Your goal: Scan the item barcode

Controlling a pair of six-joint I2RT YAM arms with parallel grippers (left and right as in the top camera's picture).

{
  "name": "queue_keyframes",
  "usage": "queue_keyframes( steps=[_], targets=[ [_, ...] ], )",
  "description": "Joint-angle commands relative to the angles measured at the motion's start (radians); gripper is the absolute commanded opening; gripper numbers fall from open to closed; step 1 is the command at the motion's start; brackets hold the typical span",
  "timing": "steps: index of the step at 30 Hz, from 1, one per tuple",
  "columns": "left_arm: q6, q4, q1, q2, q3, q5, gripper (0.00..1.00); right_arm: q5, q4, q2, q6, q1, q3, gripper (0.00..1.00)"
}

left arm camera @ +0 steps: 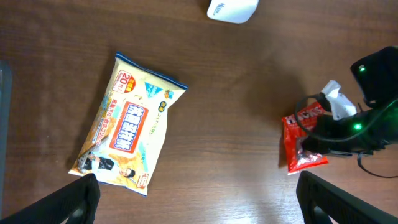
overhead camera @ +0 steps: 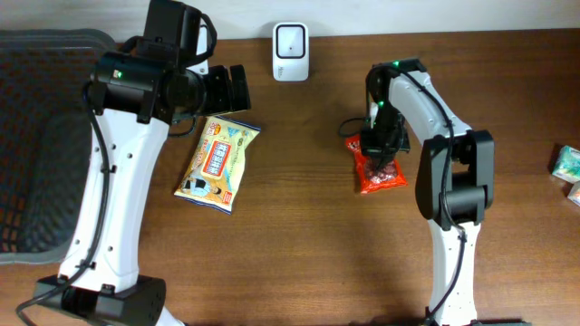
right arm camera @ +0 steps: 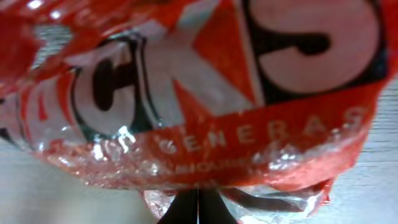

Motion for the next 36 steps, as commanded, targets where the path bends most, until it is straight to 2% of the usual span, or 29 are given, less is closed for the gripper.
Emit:
queue_keyframes(
  steps=[1,3,4,5,6,7,9,12,16,18,20,21,23,24,25,26,27,29,32,34,36],
  targets=[
    [0.012,0.002,0.0,0.001,0.002,-0.004,0.99,-0.024,-0.072,-0.011,0.03,0.008,0.104,0.04],
    [0.012,0.002,0.0,0.001,0.002,-0.004,0.99,0.025,-0.161,-0.011,0.029,-0.009,0.244,0.04],
    [0.012,0.002,0.0,0.001,0.002,-0.004,0.99,0.064,-0.186,-0.011,0.029,-0.016,0.298,0.16],
    [0.012,0.002,0.0,0.001,0.002,-0.004,0.99,0.121,-0.204,-0.011,0.029,-0.031,0.36,0.51],
    [0.012,0.002,0.0,0.001,0.002,-0.004,0.99,0.14,-0.207,-0.011,0.017,-0.048,0.391,0.73],
    [0.012,0.002,0.0,0.001,0.002,-0.004,0.99,0.137,-0.19,-0.011,-0.051,-0.078,0.393,0.9],
    [0.012,0.002,0.0,0.001,0.002,-0.004,0.99,0.135,-0.173,-0.002,-0.092,-0.1,0.385,0.99],
    [0.012,0.002,0.0,0.001,0.002,-0.004,0.99,0.006,-0.119,0.01,-0.234,-0.125,0.308,0.99],
    [0.012,0.002,0.0,0.001,0.002,-0.004,0.99,-0.052,-0.008,0.012,-0.27,-0.133,0.144,0.99],
    [0.012,0.002,0.0,0.001,0.002,-0.004,0.99,-0.054,0.007,0.012,-0.306,-0.137,0.069,0.95],
    [0.012,0.002,0.0,0.001,0.002,-0.004,0.99,-0.071,0.038,0.013,-0.312,-0.152,0.004,0.79],
    [0.012,0.002,0.0,0.001,0.002,-0.004,0.99,-0.122,0.061,0.013,-0.335,-0.156,-0.03,0.68],
    [0.012,0.002,0.0,0.001,0.002,-0.004,0.99,-0.244,0.09,0.013,-0.386,-0.159,-0.068,0.57],
    [0.012,0.002,0.0,0.001,0.002,-0.004,0.99,-0.303,0.114,0.013,-0.386,-0.159,-0.087,0.47],
    [0.012,0.002,0.0,0.001,0.002,-0.004,0.99,-0.358,0.126,0.013,-0.385,-0.157,-0.095,0.32],
    [0.012,0.002,0.0,0.001,0.002,-0.004,0.99,-0.405,0.127,0.013,-0.384,-0.156,-0.095,0.25],
    [0.012,0.002,0.0,0.001,0.002,-0.004,0.99,-0.478,0.123,0.013,-0.349,-0.158,-0.092,0.06],
    [0.012,0.002,0.0,0.001,0.002,-0.004,0.99,-0.591,0.103,0.013,-0.203,-0.177,-0.07,0.04],
    [0.012,0.002,0.0,0.001,0.002,-0.004,0.99,-0.989,0.094,0.011,-0.171,-0.2,-0.053,0.04],
    [0.012,0.002,0.0,0.001,0.002,-0.004,0.99,-1.103,0.145,0.011,-0.171,-0.202,-0.053,0.04],
    [0.012,0.002,0.0,0.001,0.002,-0.004,0.99,-1.121,0.249,0.011,-0.088,-0.198,-0.052,0.04]
  ],
)
